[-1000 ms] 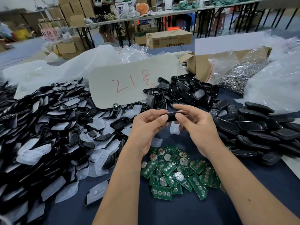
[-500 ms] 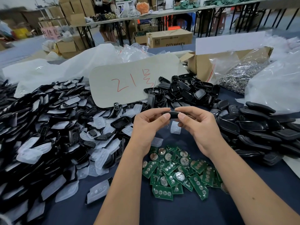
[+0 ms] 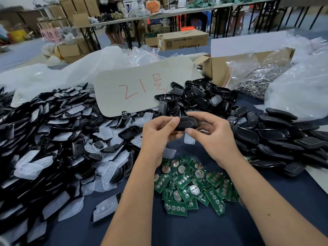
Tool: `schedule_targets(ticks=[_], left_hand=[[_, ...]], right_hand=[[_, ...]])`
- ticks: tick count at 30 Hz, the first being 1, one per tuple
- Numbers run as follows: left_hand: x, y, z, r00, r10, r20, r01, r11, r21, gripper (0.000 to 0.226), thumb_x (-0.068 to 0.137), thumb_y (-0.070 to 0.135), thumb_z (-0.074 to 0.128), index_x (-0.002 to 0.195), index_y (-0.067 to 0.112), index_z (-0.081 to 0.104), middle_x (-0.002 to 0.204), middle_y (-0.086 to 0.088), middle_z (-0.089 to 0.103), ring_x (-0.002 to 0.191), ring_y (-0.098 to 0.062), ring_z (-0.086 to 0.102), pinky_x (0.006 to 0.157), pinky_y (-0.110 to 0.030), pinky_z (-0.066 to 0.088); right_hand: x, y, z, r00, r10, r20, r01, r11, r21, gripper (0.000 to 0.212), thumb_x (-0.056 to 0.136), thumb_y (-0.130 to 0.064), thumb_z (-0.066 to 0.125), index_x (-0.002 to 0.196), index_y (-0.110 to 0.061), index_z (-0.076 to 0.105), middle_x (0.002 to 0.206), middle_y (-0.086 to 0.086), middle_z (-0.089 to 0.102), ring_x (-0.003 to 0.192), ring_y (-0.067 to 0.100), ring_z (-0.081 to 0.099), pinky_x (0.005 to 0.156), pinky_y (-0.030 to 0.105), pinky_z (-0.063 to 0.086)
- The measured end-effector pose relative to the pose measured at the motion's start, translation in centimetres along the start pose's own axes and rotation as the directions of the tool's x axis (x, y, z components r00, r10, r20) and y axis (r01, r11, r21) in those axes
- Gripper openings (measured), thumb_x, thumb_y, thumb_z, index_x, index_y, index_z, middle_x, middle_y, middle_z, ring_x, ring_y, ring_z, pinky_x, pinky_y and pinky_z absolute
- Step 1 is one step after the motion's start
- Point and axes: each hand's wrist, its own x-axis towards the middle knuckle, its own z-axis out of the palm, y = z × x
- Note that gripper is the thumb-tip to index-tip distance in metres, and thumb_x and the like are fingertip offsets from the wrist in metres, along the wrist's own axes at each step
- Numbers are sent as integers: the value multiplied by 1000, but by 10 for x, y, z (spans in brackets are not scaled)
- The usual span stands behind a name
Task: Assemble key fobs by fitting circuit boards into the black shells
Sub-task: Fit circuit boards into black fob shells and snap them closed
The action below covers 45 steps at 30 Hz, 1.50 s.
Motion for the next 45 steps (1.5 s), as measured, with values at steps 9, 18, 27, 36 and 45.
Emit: schedule_targets(ticks=[9,18,27,36,45], left_hand=[[0,5,-11,972,-7,234,30,995,-94,43,76,4,82,116,17,77,101,-17,69,94,-23,74,83,-29,61],[-1,6,-13,971,46,236,-31,997,-66,38,77,1,80,107,23,81,102,-9,79,97,-22,76,82,-29,61],[-2,9,-5,989,-52,138,69,991,-119,32,78,18,76,108,6,76,105,-20,77,95,-29,76,77,-29,63],[-1,2,2,998,-33,49,41,985,-166,25,77,8,75,101,4,77,96,-17,78,96,-35,76,81,-34,65],[-3,2,4,994,32,109,-20,994,-103,20,79,14,78,99,13,82,99,-20,78,95,-36,77,79,-35,65]], right_hand=[[-1,-2,-1,995,90,34,-95,971,219,28,84,-11,83,110,-21,81,83,18,70,64,15,61,56,22,51],[-2,-5,-1,996,83,35,-89,963,252,37,76,-20,85,112,-15,80,74,9,71,59,15,61,51,25,51],[-1,-2,0,999,20,-31,-20,1000,1,42,78,-6,90,112,-29,79,85,-2,79,59,14,67,55,27,58],[-2,-4,2,997,26,-71,-18,994,110,22,90,-17,81,109,-29,82,94,4,79,77,18,72,59,28,60],[-2,-11,4,988,150,-38,-131,942,309,10,86,-25,78,92,-28,84,85,8,78,74,19,71,57,28,58]])
